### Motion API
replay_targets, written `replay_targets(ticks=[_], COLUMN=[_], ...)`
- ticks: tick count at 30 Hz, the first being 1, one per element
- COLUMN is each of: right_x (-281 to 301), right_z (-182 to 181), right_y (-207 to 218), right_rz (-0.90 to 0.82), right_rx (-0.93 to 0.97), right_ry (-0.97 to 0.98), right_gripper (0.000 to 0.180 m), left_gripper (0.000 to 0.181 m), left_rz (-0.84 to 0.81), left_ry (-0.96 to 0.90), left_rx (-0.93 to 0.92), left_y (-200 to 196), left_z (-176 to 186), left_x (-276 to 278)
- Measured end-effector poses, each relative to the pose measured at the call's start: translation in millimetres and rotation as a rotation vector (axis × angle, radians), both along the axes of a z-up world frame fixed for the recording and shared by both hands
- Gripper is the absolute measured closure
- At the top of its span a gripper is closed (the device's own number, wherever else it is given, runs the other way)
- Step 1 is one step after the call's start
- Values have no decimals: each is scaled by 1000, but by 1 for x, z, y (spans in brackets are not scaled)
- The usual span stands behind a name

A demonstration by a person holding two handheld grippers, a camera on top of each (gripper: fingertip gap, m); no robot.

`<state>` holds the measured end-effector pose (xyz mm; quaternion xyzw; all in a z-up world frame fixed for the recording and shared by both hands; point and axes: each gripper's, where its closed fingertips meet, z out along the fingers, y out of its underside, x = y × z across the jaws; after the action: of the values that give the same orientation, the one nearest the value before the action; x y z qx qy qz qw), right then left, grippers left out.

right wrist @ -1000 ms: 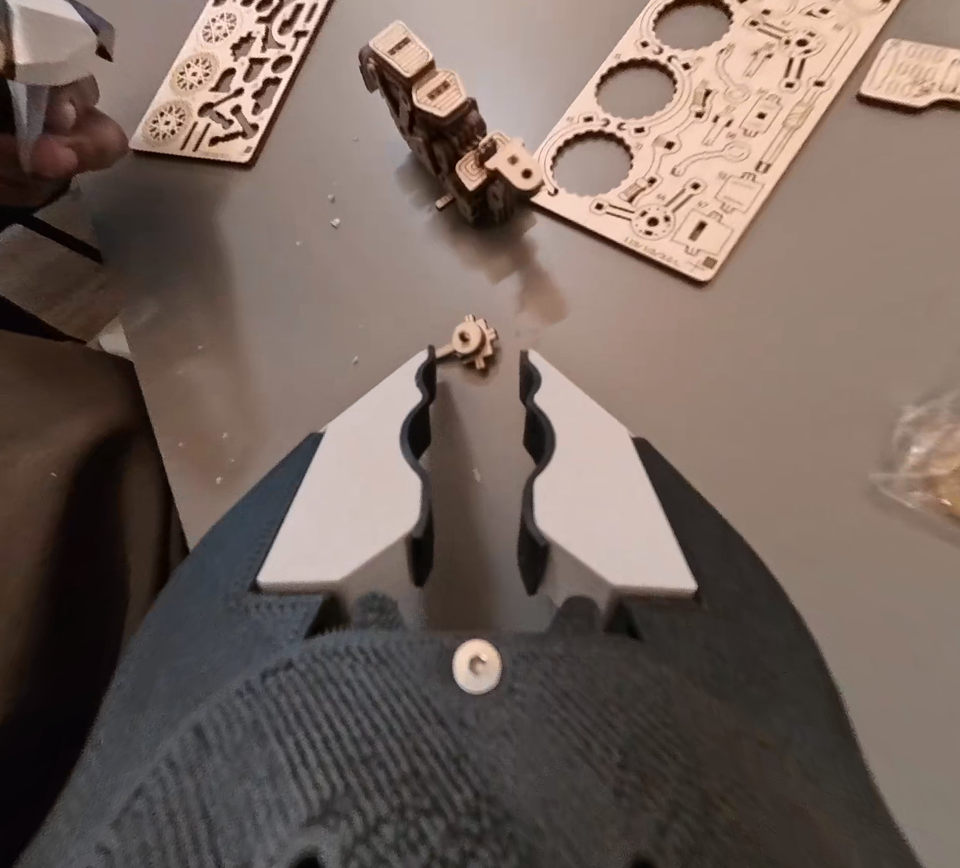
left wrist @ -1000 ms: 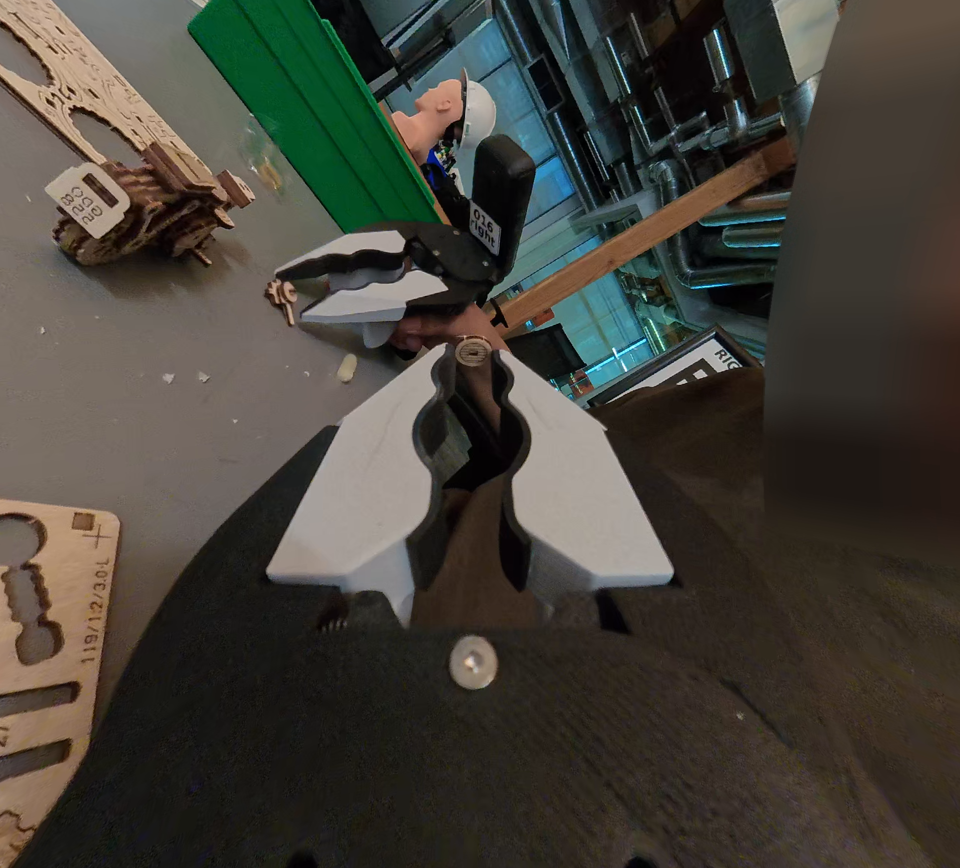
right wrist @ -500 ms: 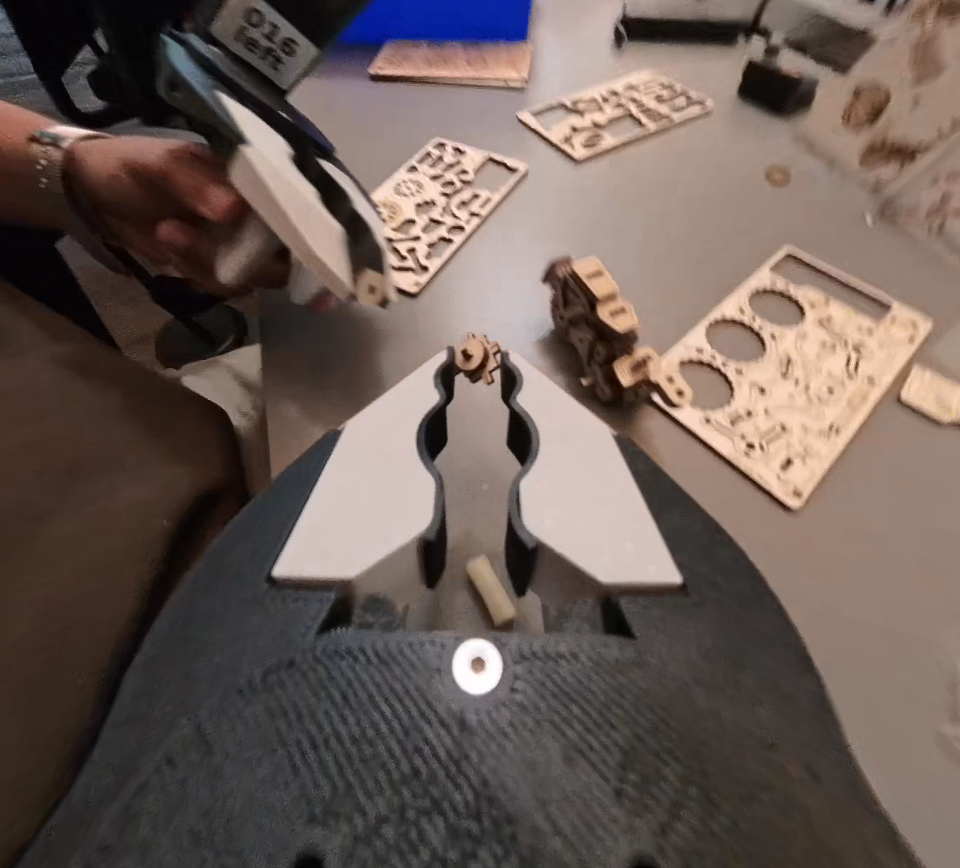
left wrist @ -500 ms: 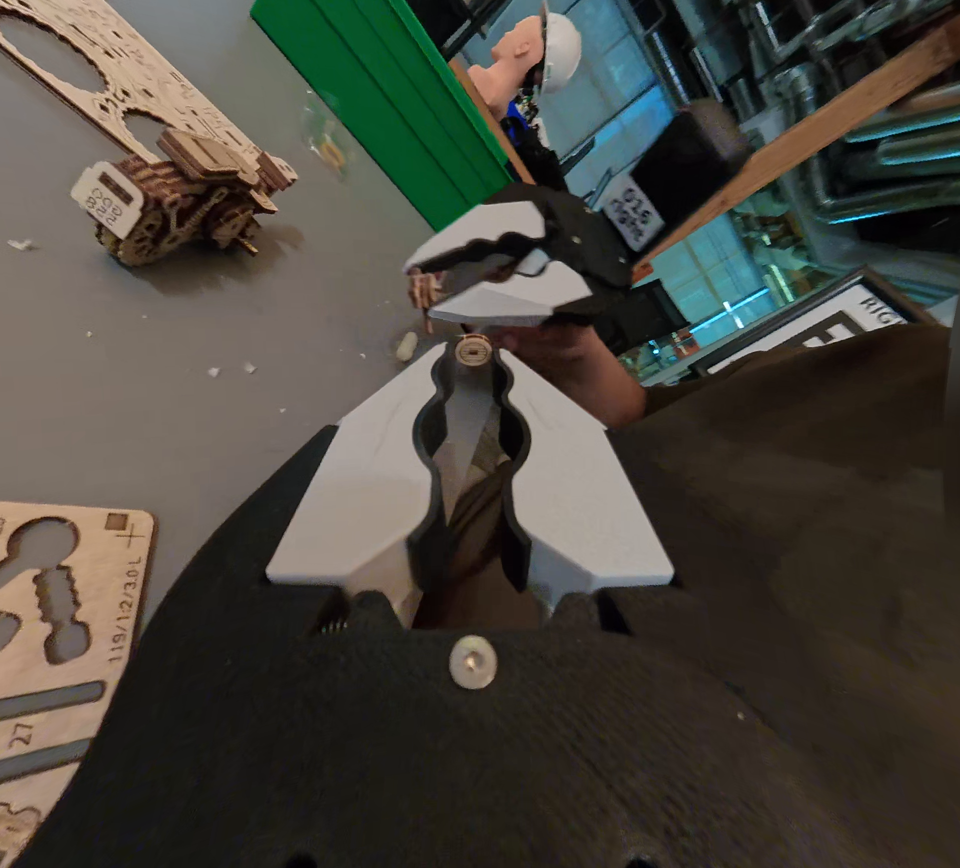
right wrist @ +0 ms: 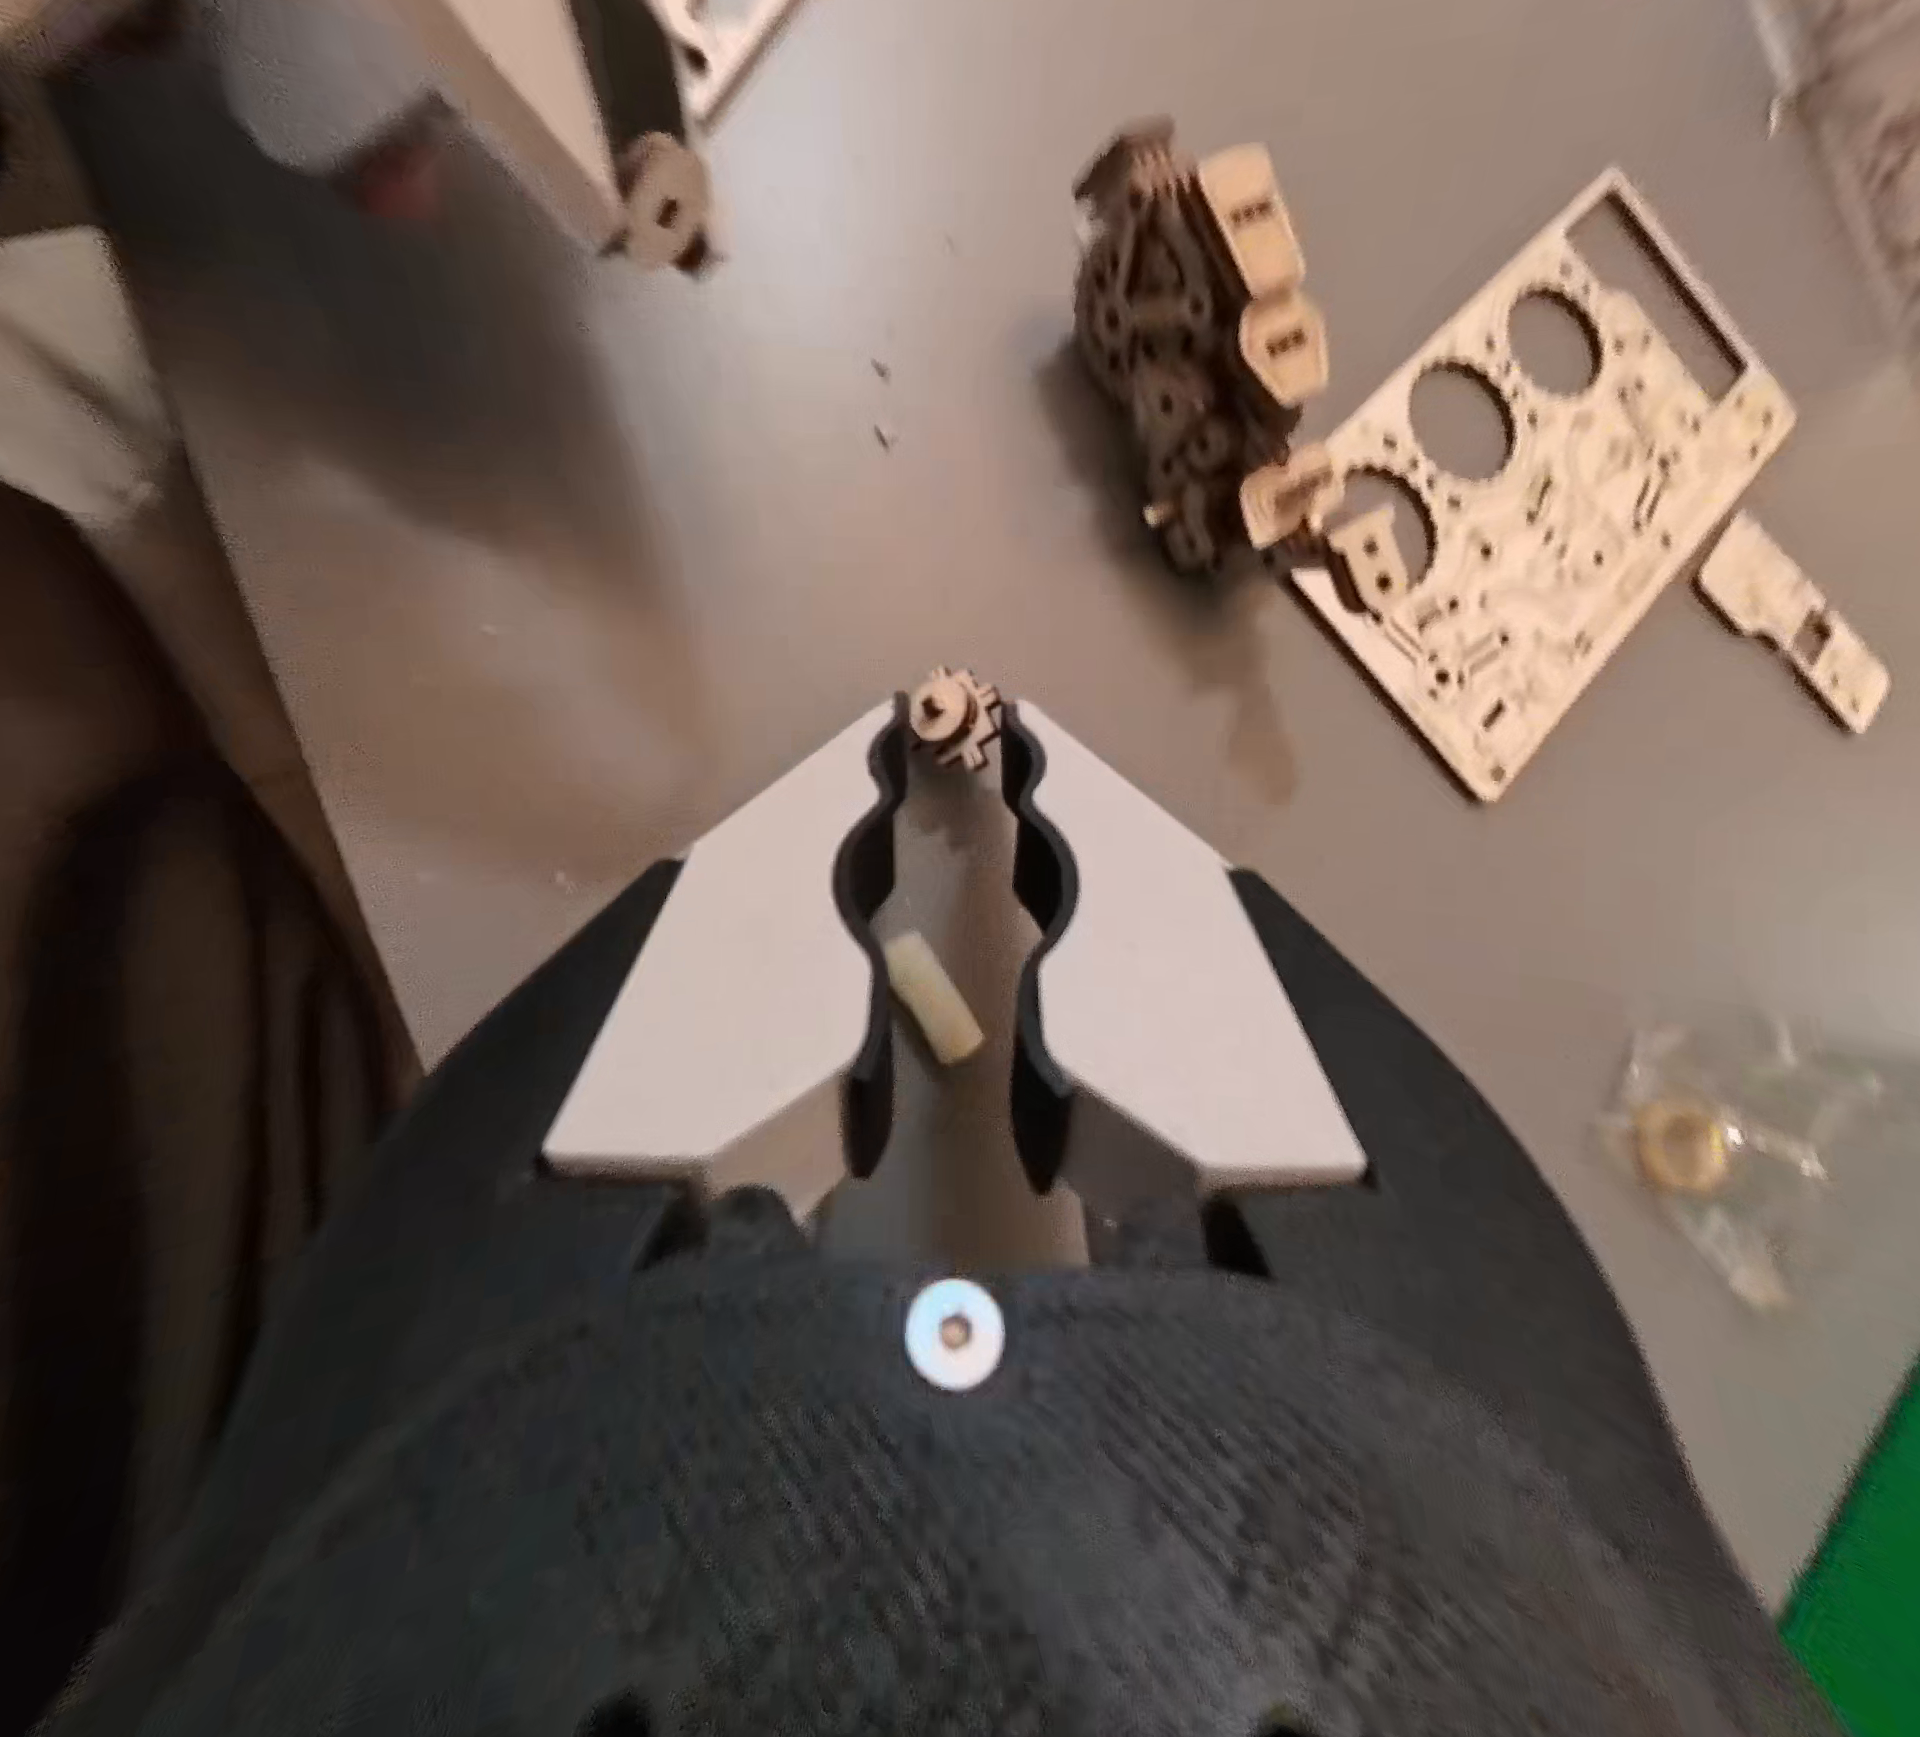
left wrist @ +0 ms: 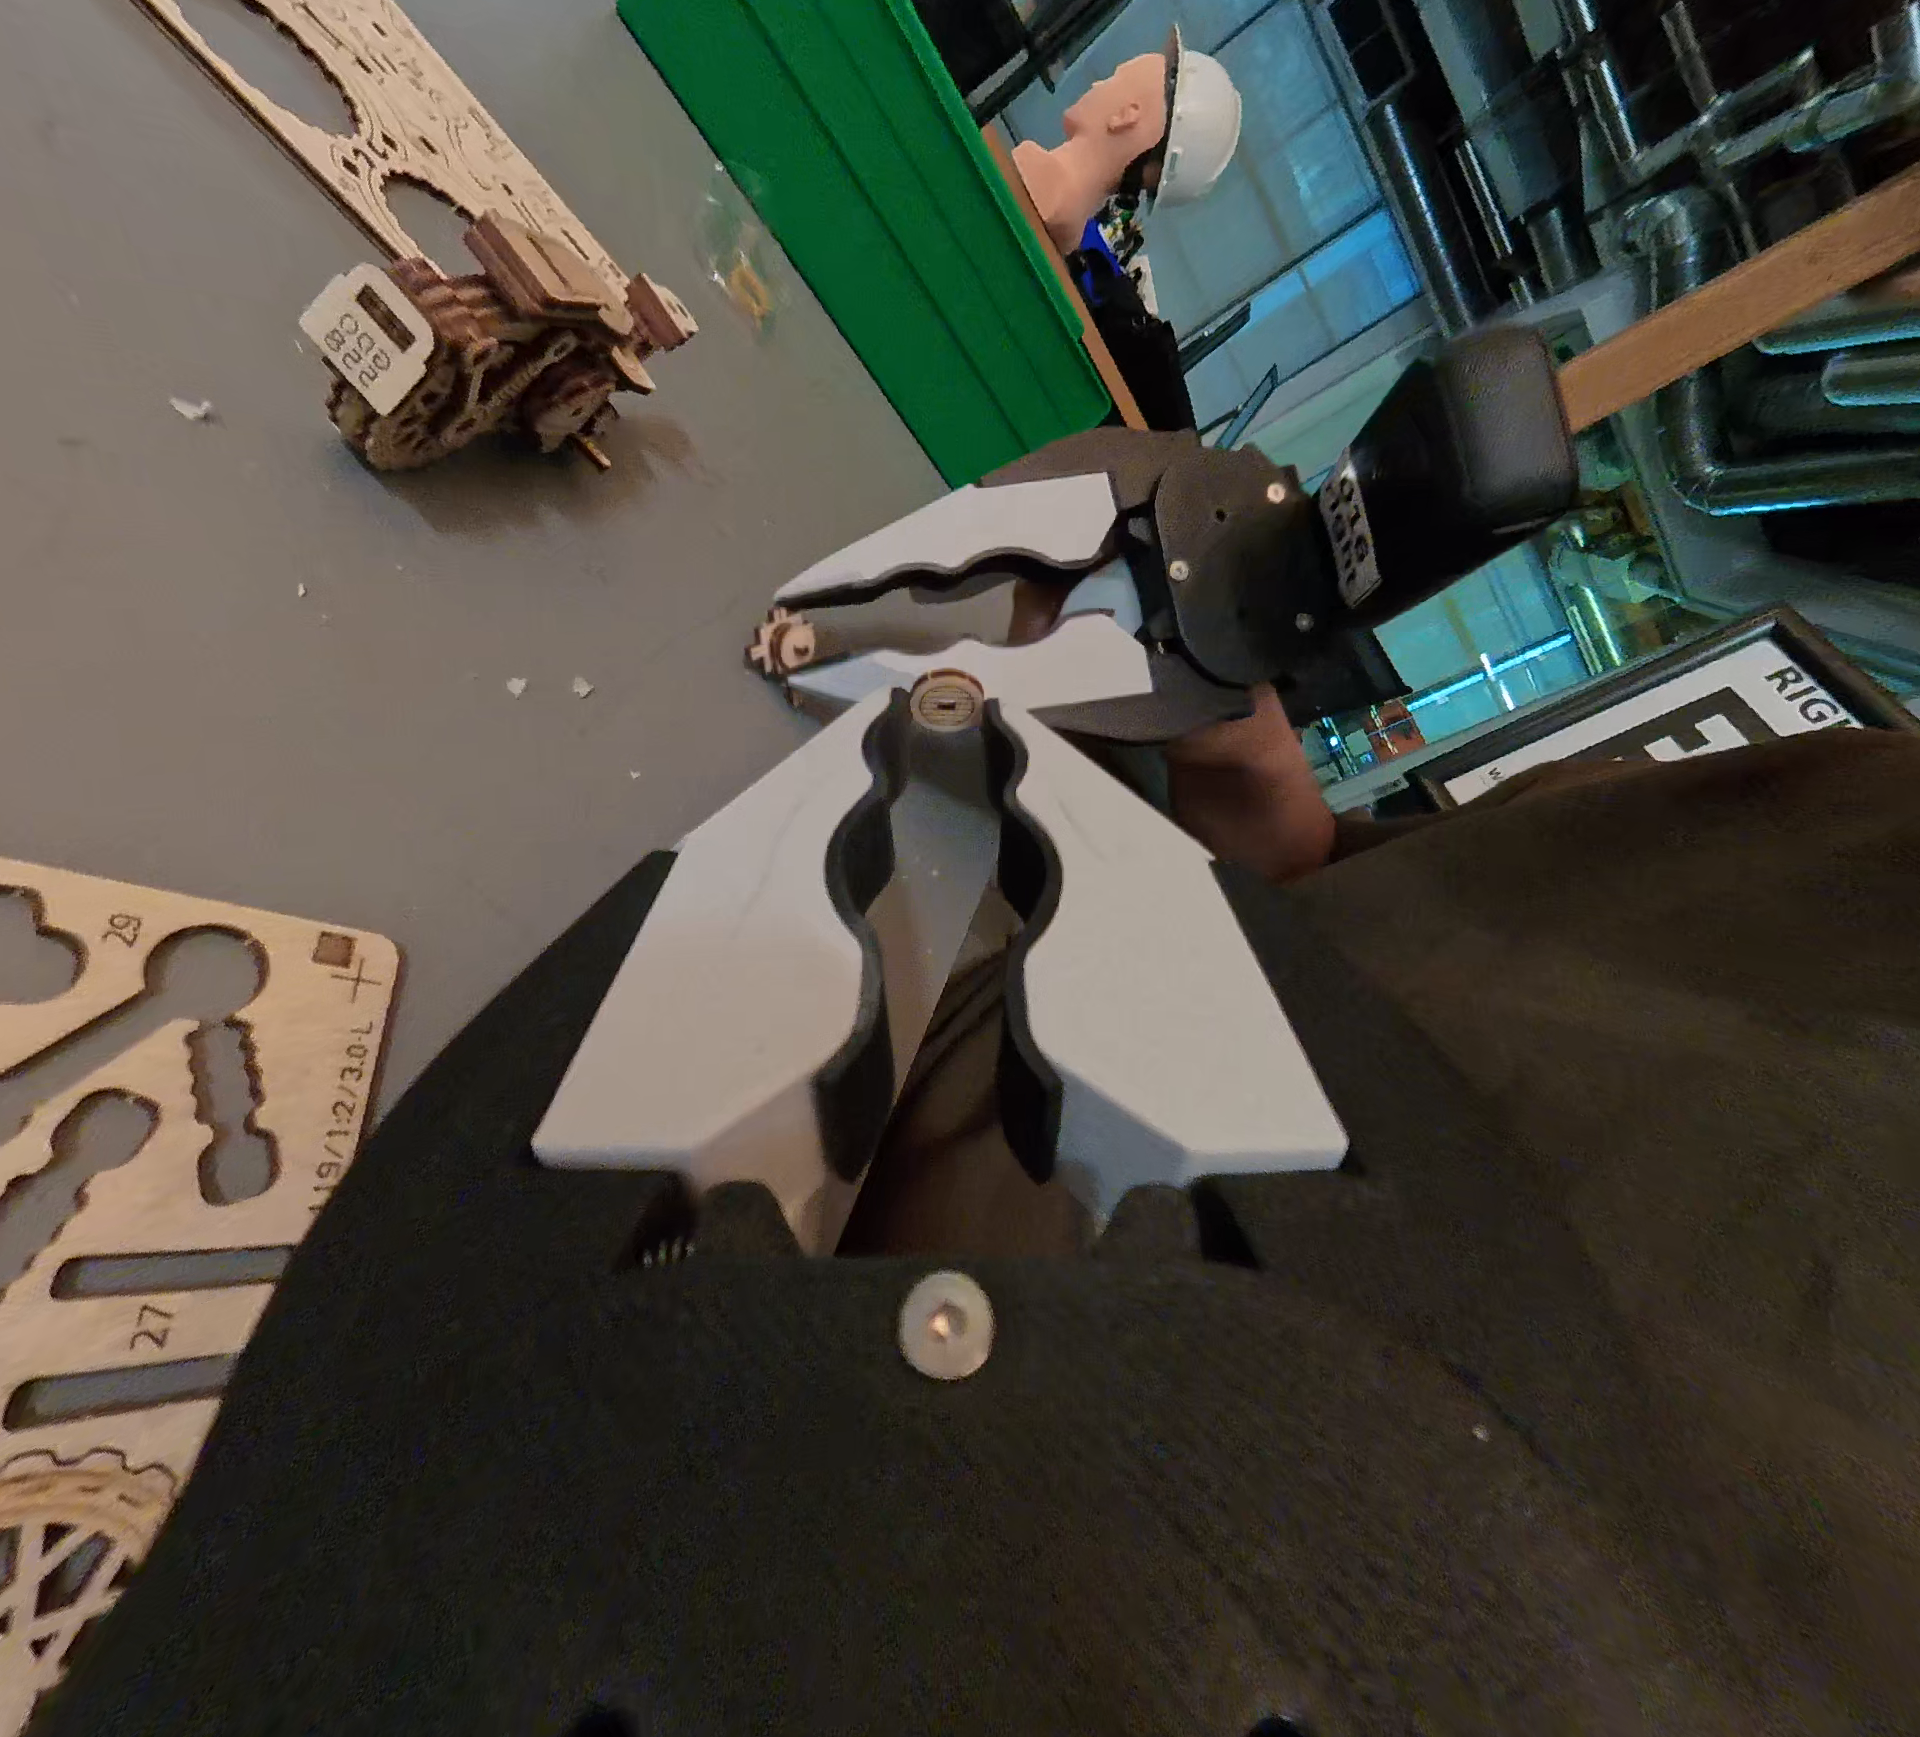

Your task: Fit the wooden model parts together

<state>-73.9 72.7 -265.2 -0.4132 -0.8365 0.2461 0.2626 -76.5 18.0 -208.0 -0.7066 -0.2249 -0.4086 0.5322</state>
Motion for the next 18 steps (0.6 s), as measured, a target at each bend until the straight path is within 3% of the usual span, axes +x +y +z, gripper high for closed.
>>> replay_targets(ticks=[4,7,12,18], right_x=[5,6,11,7], right_z=[-3,-4,-3,14], right_y=[6,-7,-35,25], right_rz=[-59,-41,26,-152], right_rx=[70,95,-102,-122], right_ry=[-59,-62,-109,-92], right_gripper=[164,150,136,146], left_gripper=[169,169,169,169], left_rz=[-45,-71,-85,-98], left_ry=[-10,7,80,87], left_rx=[-37,-73,-117,-125], left_y=[4,5,4,3], left_z=[-7,-13,-21,-23], left_x=[10,17,20,25])
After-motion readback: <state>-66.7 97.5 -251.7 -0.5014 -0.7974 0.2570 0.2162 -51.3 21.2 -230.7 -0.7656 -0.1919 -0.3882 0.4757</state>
